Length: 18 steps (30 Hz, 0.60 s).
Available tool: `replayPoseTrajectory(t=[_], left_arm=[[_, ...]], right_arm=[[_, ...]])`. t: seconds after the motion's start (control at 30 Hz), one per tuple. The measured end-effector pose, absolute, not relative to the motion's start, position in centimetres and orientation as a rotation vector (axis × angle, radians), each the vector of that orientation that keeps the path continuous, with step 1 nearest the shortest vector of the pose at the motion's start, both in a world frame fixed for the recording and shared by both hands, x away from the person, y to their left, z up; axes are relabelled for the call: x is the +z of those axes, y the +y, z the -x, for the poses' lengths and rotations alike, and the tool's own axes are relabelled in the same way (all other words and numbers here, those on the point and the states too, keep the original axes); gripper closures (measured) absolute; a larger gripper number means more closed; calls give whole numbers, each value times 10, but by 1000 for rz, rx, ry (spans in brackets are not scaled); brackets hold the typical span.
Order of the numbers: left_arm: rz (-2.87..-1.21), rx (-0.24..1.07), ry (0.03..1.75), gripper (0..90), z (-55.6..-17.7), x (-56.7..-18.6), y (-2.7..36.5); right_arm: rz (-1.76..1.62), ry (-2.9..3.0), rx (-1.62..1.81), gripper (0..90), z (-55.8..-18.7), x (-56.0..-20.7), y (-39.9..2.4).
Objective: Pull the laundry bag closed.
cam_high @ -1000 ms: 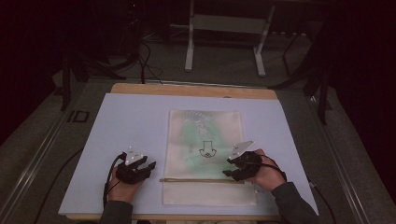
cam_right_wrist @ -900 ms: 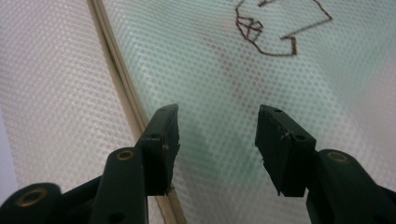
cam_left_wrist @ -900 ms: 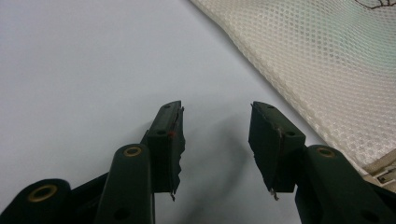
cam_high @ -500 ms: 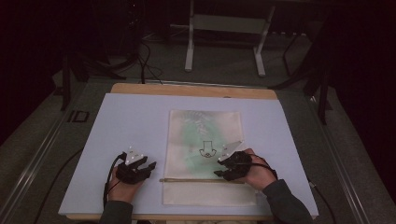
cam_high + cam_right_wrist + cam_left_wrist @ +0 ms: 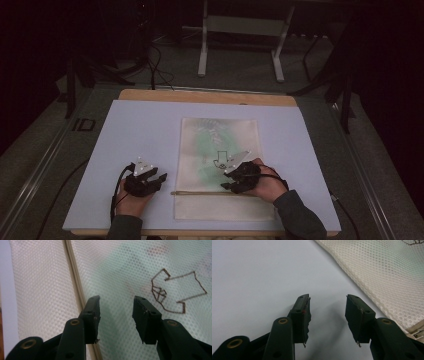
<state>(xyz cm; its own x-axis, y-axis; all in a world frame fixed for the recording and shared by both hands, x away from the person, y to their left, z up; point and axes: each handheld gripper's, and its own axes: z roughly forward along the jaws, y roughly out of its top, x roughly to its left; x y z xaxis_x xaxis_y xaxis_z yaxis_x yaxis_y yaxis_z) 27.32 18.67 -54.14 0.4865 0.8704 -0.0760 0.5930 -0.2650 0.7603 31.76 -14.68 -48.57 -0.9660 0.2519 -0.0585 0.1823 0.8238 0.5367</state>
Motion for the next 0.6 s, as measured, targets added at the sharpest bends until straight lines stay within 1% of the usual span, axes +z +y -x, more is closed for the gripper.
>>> replayPoseTrajectory(t=[0.3, 0.6], left_arm=[[-1979, 482, 1200, 540, -272, -541, 186], [-1974, 507, 1191, 540, -271, -539, 186]], right_arm=[[-292, 2888, 842, 613, -317, -484, -131], [-243, 2908, 844, 614, -315, -485, -113]])
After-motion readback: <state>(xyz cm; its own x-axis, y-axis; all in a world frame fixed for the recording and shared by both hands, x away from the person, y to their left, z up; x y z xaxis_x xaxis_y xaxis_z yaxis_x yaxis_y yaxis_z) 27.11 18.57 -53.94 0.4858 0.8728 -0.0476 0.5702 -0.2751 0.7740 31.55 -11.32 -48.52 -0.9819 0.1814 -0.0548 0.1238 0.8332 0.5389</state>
